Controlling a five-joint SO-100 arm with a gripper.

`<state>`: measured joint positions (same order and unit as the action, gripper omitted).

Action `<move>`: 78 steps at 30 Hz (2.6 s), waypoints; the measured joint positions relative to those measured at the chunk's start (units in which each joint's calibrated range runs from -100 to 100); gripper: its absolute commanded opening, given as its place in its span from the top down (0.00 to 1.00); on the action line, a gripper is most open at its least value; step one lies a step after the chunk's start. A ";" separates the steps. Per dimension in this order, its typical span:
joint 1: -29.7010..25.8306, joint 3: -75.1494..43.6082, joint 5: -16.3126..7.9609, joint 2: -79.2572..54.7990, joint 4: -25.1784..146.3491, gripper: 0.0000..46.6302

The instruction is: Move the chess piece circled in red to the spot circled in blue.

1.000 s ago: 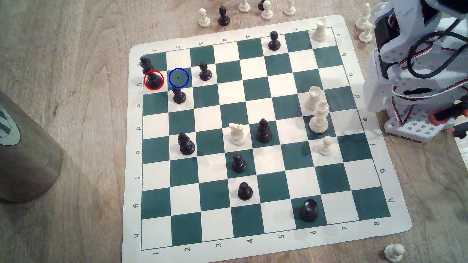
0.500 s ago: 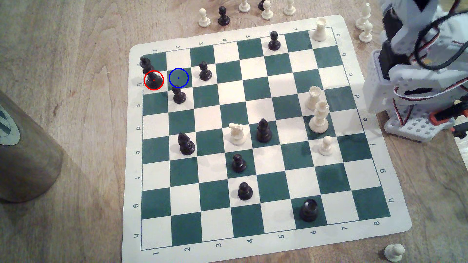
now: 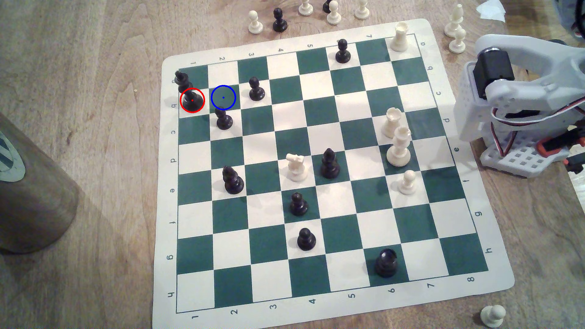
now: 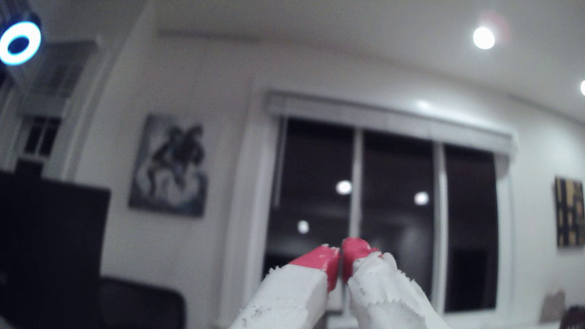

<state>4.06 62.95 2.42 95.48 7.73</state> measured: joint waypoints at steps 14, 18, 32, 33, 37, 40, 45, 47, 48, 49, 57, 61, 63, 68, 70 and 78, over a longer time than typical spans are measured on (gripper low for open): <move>0.15 -12.83 -4.69 -24.30 37.61 1.00; 0.44 -20.15 -6.64 -34.77 43.59 0.99; 3.54 -41.48 -8.45 -64.68 59.20 0.85; 3.69 -41.48 -8.60 -65.69 58.88 0.84; 5.24 -42.66 -9.33 -71.30 55.38 0.69; 5.09 -43.02 -10.31 -73.98 52.11 0.62; 5.60 -49.89 -12.36 -81.61 46.45 0.64; 5.38 -51.69 -12.21 -83.54 46.37 0.65; 5.38 -53.23 -12.11 -84.96 46.37 0.65; 5.31 -55.76 -11.82 -87.81 46.37 0.65; 6.64 -62.36 -10.89 -98.62 45.90 0.65; 7.15 -67.60 -10.89 -103.64 45.26 0.65; 7.37 -71.03 -10.60 -106.49 45.26 0.65; 7.52 -77.18 -10.50 -111.35 45.18 0.64; 7.52 -78.99 -10.50 -113.20 45.10 0.64; 7.52 -80.89 -10.50 -118.81 42.39 0.63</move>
<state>11.58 -17.94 -8.08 -23.33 50.12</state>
